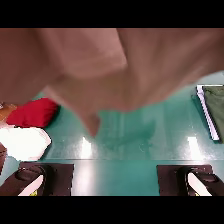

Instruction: Fold the shirts.

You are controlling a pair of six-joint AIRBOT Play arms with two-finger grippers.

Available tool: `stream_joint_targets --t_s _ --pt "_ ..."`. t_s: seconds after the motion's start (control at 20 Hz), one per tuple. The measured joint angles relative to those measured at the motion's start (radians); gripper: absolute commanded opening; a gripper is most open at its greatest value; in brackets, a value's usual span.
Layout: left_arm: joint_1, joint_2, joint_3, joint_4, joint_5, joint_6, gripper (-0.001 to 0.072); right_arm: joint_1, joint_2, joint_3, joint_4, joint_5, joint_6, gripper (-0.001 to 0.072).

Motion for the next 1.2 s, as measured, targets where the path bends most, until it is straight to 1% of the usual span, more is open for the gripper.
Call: stream_joint_targets --t_s 0.1,0.2,0.3,0.45,0.55,0.65,0.75,0.85,0.9,0.95,1.0,1.05,1.1,1.2 --pt "0.000 0.006 -0.033 -0.014 -0.010 -0.010 0.0027 0.000 -0.042 0.020 0.005 0.080 0.006 0.0013" --pt "0.000 -0.002 -0.114 0.018 -0.016 -0.023 0.0027 -0.001 -0.095 -0.008 0.014 0.163 0.030 0.0013" --pt "0.000 -0.036 -0.228 0.081 -0.030 -0.047 0.0028 0.000 -0.163 -0.077 0.037 0.230 0.046 0.0013" --pt "0.002 -0.146 -0.433 0.150 -0.075 -0.067 0.0028 0.019 -0.283 -0.225 0.064 0.267 0.056 0.0013" --pt "0.001 -0.250 -0.559 0.166 -0.074 -0.064 0.0028 0.038 -0.375 -0.326 0.076 0.233 0.054 0.0013" --pt "0.002 -0.377 -0.647 0.184 -0.055 -0.044 0.0028 0.053 -0.467 -0.402 0.083 0.156 0.029 0.0014" --pt "0.000 -0.504 -0.691 0.187 -0.003 -0.023 0.0028 0.066 -0.560 -0.444 0.088 0.058 0.009 0.0015" --pt "0.000 -0.602 -0.713 0.192 0.080 -0.014 0.0029 0.072 -0.650 -0.447 0.090 -0.034 -0.001 0.0019" --pt "0.001 -0.636 -0.720 0.194 0.121 -0.014 0.0049 0.074 -0.684 -0.436 0.091 -0.060 -0.005 0.0022" --pt "0.001 -0.658 -0.722 0.195 0.161 -0.014 0.0296 0.074 -0.719 -0.413 0.095 -0.085 -0.007 0.0135" --pt "0.003 -0.676 -0.720 0.199 0.187 -0.015 0.0542 0.075 -0.751 -0.387 0.094 -0.101 -0.008 0.0325" --pt "0.009 -0.689 -0.711 0.206 0.196 -0.016 0.0623 0.075 -0.775 -0.359 0.094 -0.104 -0.012 0.0348" --pt "0.021 -0.697 -0.694 0.210 0.197 -0.018 0.0602 0.075 -0.792 -0.326 0.095 -0.106 -0.014 0.0348" --pt "0.060 -0.707 -0.643 0.216 0.144 -0.019 0.0602 0.070 -0.815 -0.266 0.101 -0.085 -0.015 0.0346"
